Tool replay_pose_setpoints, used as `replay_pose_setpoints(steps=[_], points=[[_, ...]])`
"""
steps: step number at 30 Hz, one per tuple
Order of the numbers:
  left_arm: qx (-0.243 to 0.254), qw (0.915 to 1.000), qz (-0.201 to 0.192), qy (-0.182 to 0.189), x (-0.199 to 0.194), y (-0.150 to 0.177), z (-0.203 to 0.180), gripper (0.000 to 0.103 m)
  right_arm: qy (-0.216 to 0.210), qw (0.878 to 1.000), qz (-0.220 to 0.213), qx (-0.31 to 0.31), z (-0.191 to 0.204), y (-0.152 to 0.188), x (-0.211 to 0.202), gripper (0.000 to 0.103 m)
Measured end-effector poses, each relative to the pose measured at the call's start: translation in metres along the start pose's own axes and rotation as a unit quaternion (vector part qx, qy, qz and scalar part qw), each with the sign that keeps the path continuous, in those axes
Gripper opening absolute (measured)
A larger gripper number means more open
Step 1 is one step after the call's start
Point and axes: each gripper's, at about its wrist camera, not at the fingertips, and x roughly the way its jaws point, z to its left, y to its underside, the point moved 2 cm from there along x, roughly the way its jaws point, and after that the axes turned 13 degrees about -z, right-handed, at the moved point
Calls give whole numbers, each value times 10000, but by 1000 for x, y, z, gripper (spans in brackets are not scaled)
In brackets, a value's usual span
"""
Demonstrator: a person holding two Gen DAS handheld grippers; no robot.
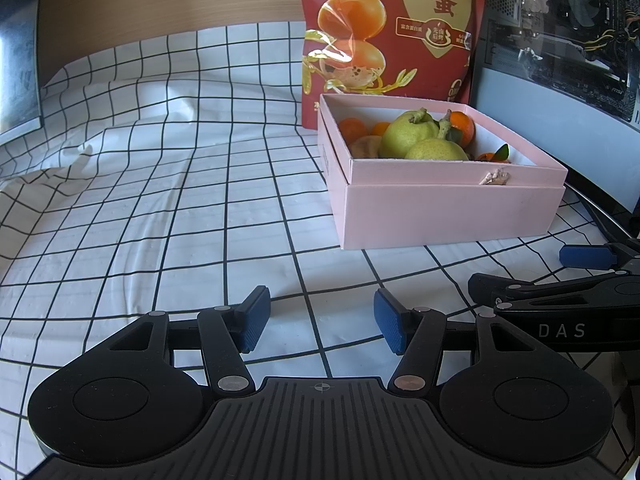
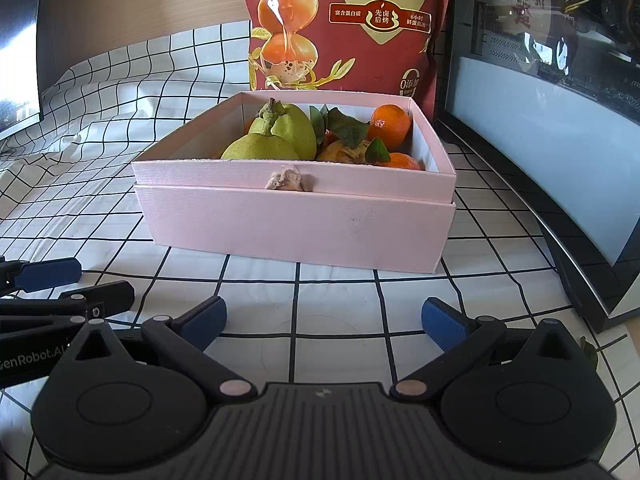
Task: Organize fruits
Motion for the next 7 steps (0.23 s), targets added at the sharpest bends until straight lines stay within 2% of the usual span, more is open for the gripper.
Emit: replay_pose_setpoints(steps=[7], points=[[32,10000,-4,-24,0,0,0,63,2,10000,0,1,0,0,0,103]])
